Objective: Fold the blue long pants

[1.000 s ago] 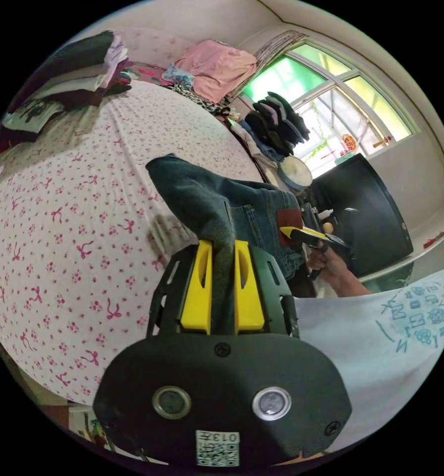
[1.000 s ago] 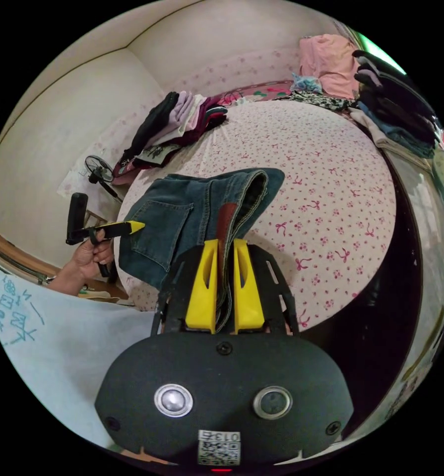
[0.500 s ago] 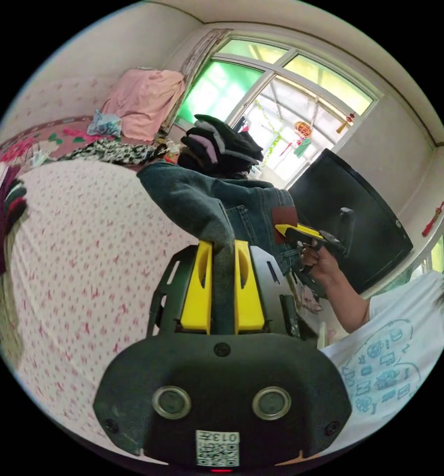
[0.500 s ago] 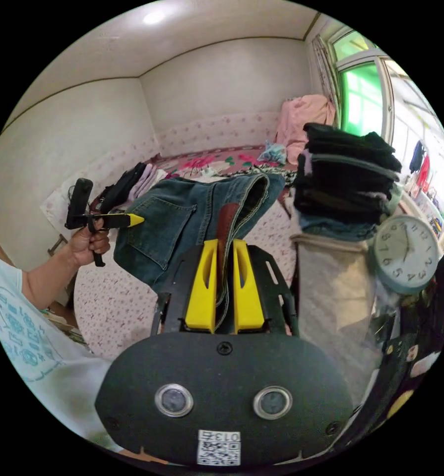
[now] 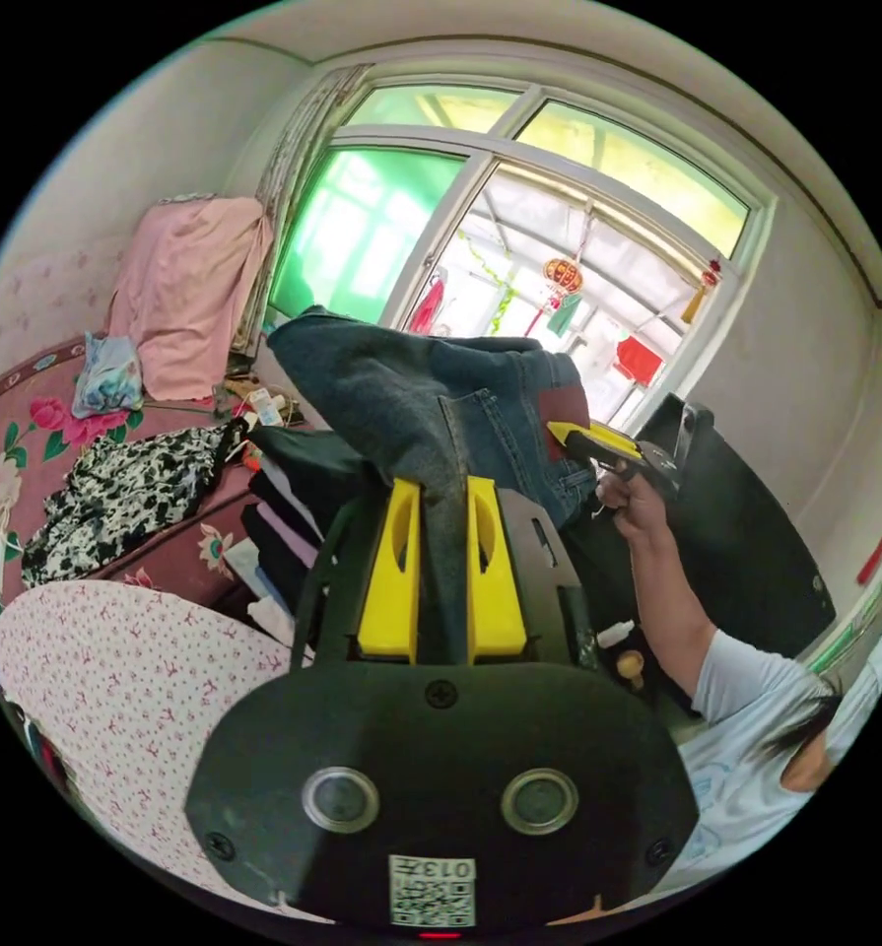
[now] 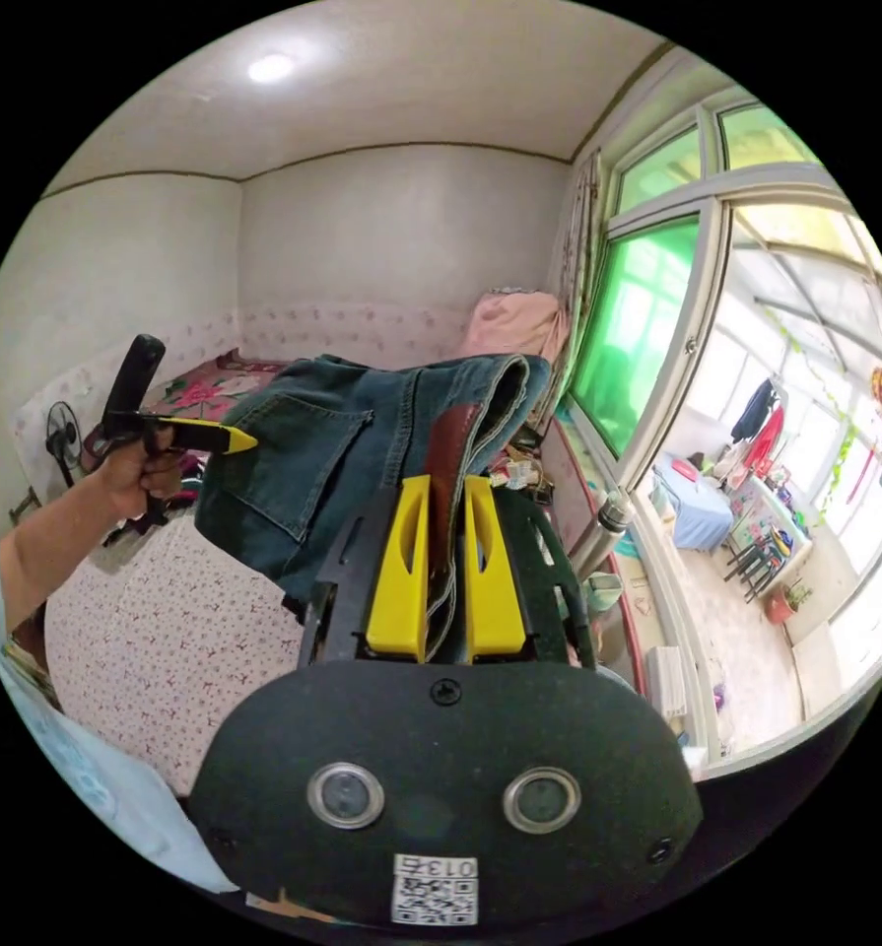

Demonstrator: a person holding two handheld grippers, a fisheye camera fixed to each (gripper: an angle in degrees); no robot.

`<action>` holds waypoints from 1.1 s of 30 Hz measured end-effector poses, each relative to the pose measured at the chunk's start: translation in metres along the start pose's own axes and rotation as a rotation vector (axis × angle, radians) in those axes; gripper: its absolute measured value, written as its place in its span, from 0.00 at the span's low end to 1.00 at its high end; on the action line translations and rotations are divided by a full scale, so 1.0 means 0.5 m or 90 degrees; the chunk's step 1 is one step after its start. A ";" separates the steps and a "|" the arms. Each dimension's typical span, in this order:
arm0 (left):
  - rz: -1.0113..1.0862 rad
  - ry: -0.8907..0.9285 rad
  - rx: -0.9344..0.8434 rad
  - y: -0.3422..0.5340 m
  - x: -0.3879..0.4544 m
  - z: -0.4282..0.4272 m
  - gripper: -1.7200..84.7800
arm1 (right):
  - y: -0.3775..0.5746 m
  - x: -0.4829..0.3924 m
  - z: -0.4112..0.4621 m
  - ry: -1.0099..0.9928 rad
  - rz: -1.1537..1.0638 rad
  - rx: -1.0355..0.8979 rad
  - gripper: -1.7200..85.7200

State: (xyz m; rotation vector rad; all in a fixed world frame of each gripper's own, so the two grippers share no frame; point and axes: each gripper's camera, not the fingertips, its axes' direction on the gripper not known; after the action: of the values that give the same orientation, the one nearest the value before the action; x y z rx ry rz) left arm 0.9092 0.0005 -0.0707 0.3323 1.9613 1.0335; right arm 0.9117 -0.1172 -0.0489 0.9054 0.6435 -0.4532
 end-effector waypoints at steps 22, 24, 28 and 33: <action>-0.048 -0.115 -0.047 0.077 -0.120 0.519 0.02 | 0.131 0.288 0.439 -0.013 -0.007 -0.127 0.05; -0.053 -0.104 -0.044 0.099 -0.114 0.537 0.02 | 0.142 0.296 0.444 -0.030 -0.017 -0.127 0.05; -0.031 -0.117 -0.043 0.132 -0.108 0.596 0.02 | 0.163 0.304 0.470 -0.027 -0.046 -0.140 0.06; -0.040 -0.142 -0.005 0.135 -0.119 0.638 0.02 | 0.180 0.309 0.496 0.024 -0.038 -0.106 0.09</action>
State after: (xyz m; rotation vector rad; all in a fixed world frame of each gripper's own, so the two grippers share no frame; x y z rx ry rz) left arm 1.1877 0.1799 -0.0732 0.3637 1.7561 0.9230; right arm 1.1577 -0.2891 0.0104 0.7405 0.7333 -0.4301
